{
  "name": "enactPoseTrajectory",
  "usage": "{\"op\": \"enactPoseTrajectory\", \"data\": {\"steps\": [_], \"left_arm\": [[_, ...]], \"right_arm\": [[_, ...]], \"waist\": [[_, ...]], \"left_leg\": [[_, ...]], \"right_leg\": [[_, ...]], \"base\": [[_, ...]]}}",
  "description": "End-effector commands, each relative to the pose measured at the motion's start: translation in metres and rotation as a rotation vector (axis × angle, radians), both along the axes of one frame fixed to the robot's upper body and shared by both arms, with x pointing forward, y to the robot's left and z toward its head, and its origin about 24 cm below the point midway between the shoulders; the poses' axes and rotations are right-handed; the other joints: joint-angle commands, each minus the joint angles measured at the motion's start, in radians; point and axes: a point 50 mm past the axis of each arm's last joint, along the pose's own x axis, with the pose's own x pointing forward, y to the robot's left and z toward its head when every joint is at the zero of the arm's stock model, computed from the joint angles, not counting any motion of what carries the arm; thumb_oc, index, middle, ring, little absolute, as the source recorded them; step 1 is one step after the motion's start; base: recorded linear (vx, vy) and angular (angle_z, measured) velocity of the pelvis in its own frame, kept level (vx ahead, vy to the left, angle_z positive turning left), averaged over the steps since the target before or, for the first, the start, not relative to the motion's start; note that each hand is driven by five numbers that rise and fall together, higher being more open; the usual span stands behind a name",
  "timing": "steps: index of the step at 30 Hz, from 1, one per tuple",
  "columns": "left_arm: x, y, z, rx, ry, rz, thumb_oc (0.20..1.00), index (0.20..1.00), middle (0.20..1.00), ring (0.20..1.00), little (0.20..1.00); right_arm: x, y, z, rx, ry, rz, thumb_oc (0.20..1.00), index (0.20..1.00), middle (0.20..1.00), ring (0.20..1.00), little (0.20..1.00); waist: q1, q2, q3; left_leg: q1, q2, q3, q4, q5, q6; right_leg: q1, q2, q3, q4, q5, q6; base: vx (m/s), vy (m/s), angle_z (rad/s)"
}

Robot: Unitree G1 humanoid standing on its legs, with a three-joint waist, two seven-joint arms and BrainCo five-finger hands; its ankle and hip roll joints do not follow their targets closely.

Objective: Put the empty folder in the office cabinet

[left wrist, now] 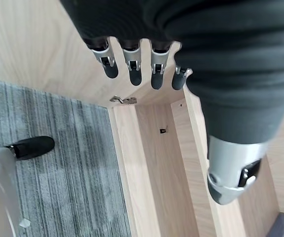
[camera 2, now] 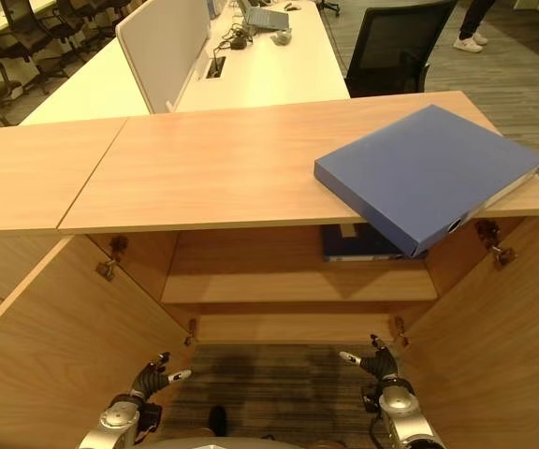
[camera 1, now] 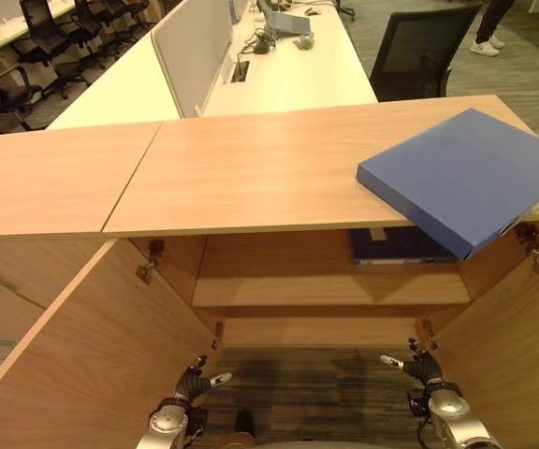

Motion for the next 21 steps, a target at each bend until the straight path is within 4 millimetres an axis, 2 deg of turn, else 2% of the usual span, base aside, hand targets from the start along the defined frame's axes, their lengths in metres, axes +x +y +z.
{"op": "enactPoseTrajectory", "data": {"steps": [1, 9, 14, 17, 20, 21], "left_arm": [[0.033, 0.015, 0.018, 0.054, -0.107, -0.019, 1.000, 1.000, 1.000, 1.000, 1.000], [0.031, 0.015, 0.016, 0.066, -0.091, -0.034, 1.000, 1.000, 1.000, 1.000, 1.000], [0.036, 0.015, 0.020, 0.072, -0.108, -0.035, 1.000, 1.000, 1.000, 1.000, 1.000], [0.039, 0.018, 0.021, 0.078, -0.114, -0.020, 1.000, 1.000, 1.000, 1.000, 1.000], [0.046, 0.017, 0.026, 0.056, -0.145, 0.008, 1.000, 1.000, 1.000, 1.000, 1.000], [0.051, 0.016, 0.028, 0.060, -0.157, -0.003, 1.000, 1.000, 1.000, 1.000, 1.000]], "right_arm": [[0.026, 0.005, 0.015, 0.041, -0.120, -0.019, 1.000, 1.000, 1.000, 1.000, 1.000], [0.026, 0.012, 0.014, 0.059, -0.121, -0.004, 1.000, 1.000, 1.000, 1.000, 1.000], [0.028, 0.011, 0.016, 0.060, -0.132, -0.004, 1.000, 1.000, 1.000, 1.000, 1.000], [0.033, 0.013, 0.020, 0.055, -0.147, 0.020, 1.000, 1.000, 1.000, 1.000, 1.000], [0.037, 0.011, 0.024, 0.035, -0.161, 0.033, 1.000, 1.000, 1.000, 1.000, 1.000], [0.039, 0.011, 0.026, 0.030, -0.169, 0.045, 1.000, 1.000, 1.000, 1.000, 1.000]], "waist": [[0.026, -0.041, 0.061], [0.023, -0.042, 0.053], [0.014, -0.038, 0.054], [0.012, -0.028, 0.067], [0.017, -0.039, 0.084], [0.017, -0.056, 0.101]], "left_leg": [[0.059, -0.042, 0.005, 0.083, -0.172, -0.003], [0.086, -0.040, 0.016, 0.053, -0.169, -0.003], [0.079, -0.032, 0.016, 0.039, -0.151, -0.014], [0.065, -0.011, 0.015, 0.039, -0.128, -0.031], [0.017, 0.013, 0.000, 0.064, -0.108, -0.044], [-0.016, 0.021, -0.012, 0.137, -0.125, -0.043]], "right_leg": [[-0.067, 0.042, 0.002, 0.084, -0.009, -0.023], [-0.060, 0.037, 0.006, 0.074, -0.006, -0.014], [-0.066, 0.042, 0.008, 0.071, -0.008, -0.015], [-0.076, 0.059, -0.003, 0.078, -0.017, -0.028], [-0.093, 0.085, -0.017, 0.073, -0.019, -0.039], [-0.106, 0.094, -0.025, 0.091, -0.026, -0.048]], "base": [[0.00, 0.000, 0.00], [0.01, 0.000, -0.03], [-0.02, -0.069, 0.00], [-0.05, -0.109, 0.07], [-0.13, -0.120, 0.08], [-0.12, -0.107, 0.10]]}}
